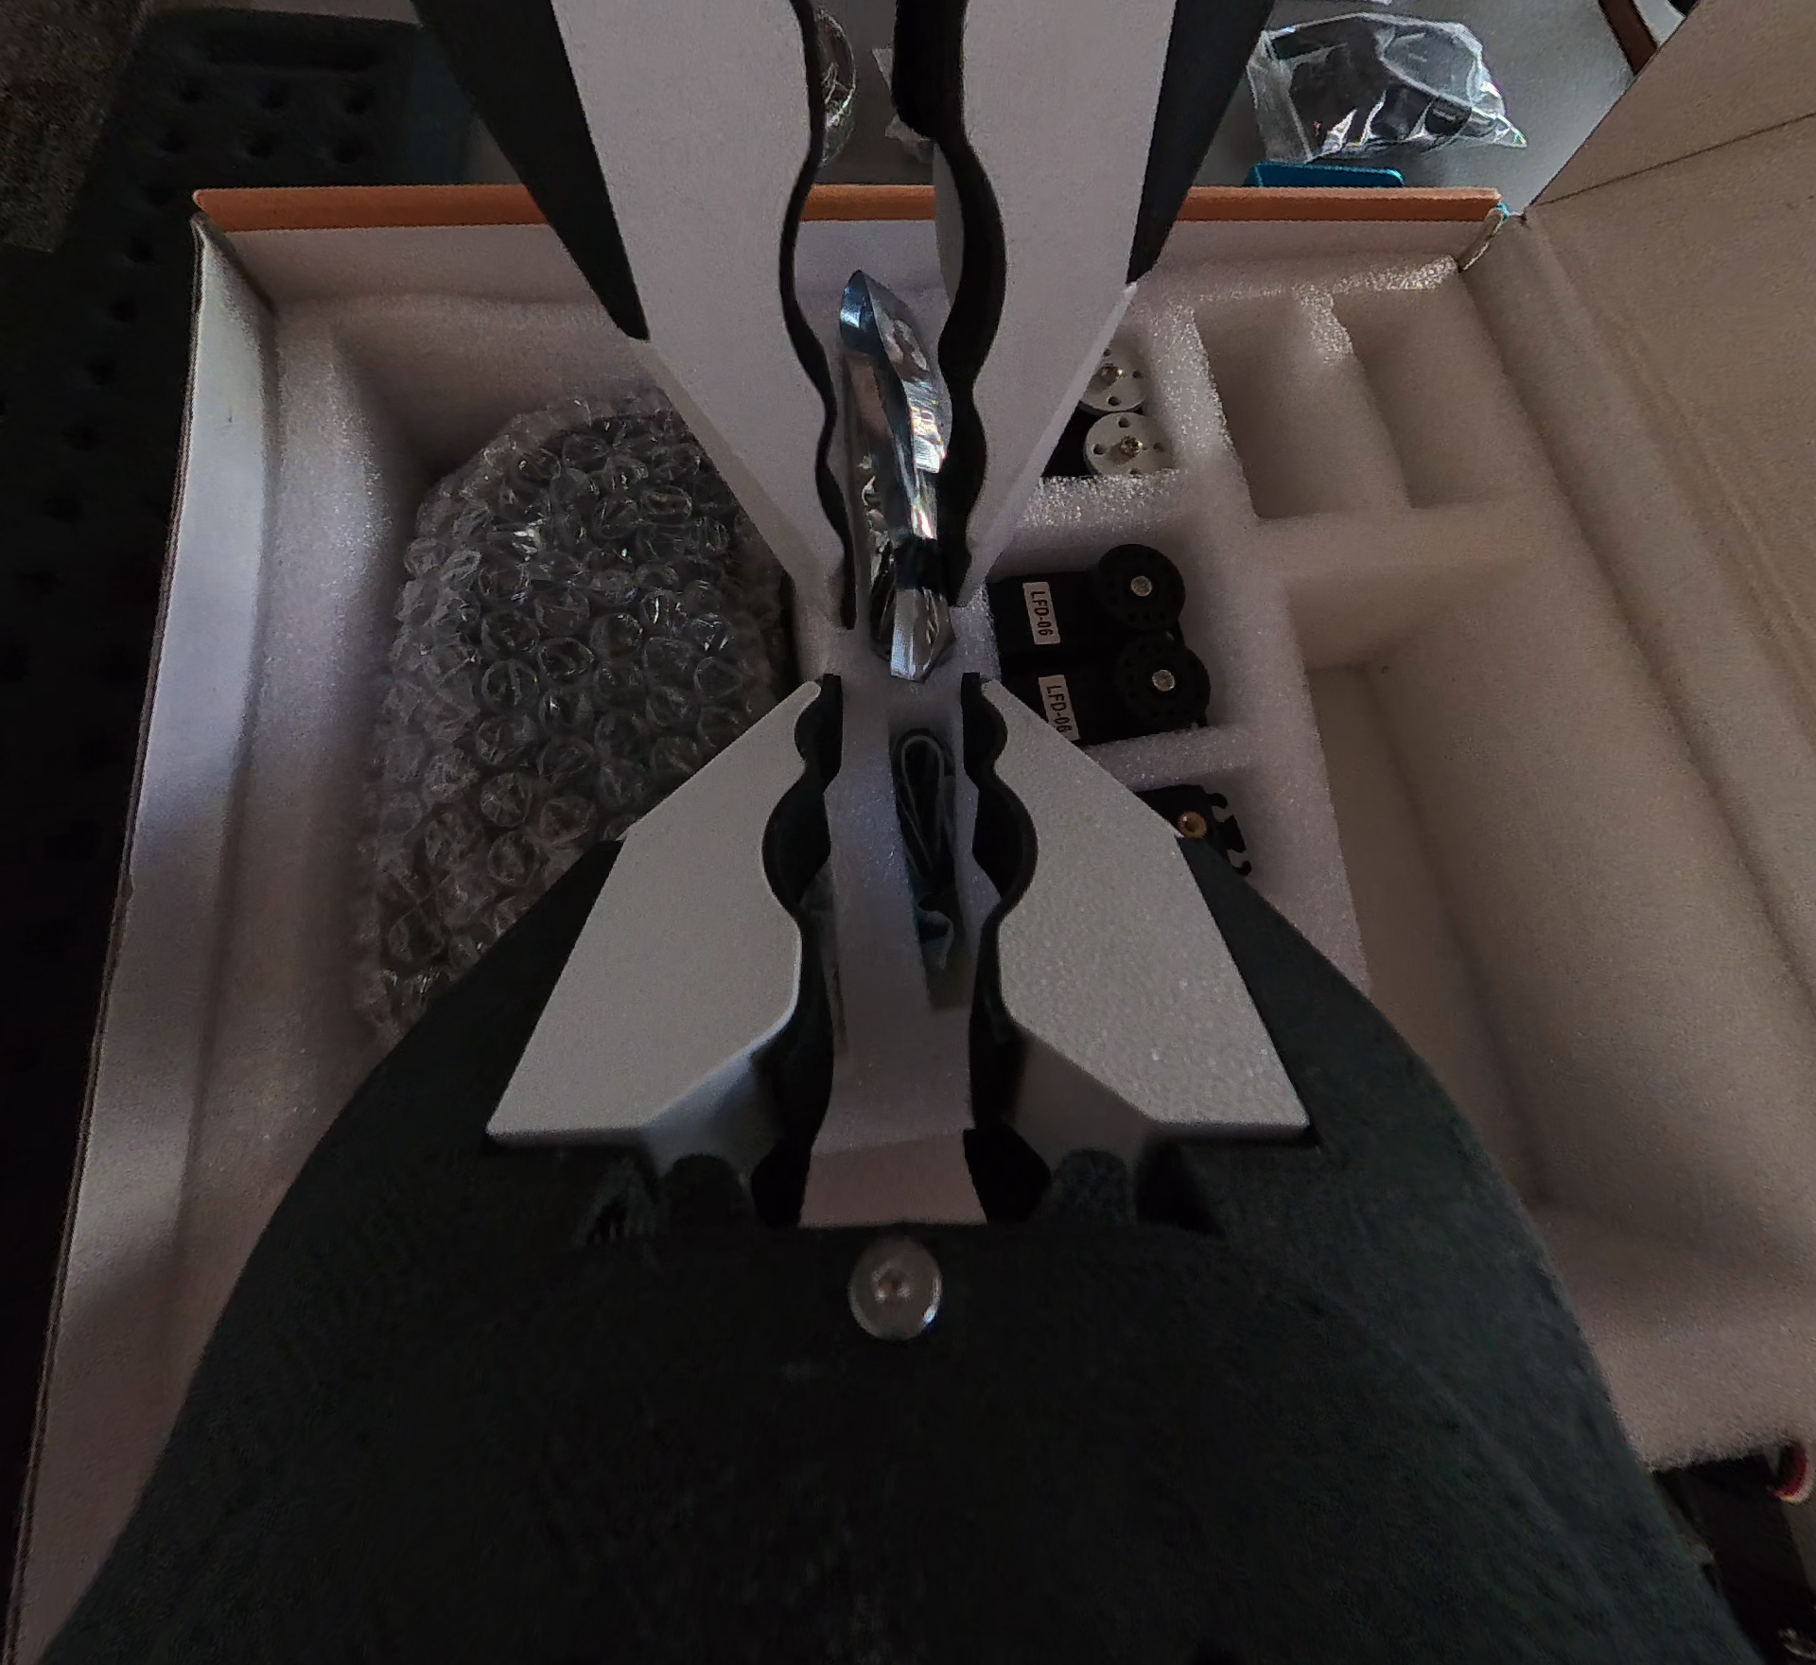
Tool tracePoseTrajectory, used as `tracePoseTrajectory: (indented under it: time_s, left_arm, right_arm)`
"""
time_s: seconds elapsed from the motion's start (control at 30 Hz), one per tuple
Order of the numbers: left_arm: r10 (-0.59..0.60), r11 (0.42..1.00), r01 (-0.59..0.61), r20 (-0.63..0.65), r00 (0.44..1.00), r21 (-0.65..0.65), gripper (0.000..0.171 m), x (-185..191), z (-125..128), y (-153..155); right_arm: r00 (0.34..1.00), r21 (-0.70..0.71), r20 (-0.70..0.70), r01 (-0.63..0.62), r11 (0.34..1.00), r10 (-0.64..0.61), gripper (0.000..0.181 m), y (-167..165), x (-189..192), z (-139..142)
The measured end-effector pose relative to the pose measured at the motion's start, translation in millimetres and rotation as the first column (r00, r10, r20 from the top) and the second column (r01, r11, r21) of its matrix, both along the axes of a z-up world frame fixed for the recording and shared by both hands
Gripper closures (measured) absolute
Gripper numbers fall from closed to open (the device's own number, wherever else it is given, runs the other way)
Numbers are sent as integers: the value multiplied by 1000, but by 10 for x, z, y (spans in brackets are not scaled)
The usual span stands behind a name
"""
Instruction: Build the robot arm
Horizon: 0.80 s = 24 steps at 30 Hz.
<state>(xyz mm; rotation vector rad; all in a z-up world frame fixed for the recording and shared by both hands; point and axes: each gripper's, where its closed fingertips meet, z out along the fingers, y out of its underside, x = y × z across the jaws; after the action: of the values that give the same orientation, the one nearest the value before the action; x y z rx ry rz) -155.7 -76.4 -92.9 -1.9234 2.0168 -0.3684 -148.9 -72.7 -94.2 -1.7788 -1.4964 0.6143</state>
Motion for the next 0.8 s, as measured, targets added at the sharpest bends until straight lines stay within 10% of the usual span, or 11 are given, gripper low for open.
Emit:
tracePoseTrajectory:
  time_s: [0.8]
  left_arm:
    - [-4, 995, 18, -132, 991, 103, 171, -56, 148, 51]
  right_arm:
    - [1000, -6, -8, -16, 1000, 16, 157, -15, 4, -15]
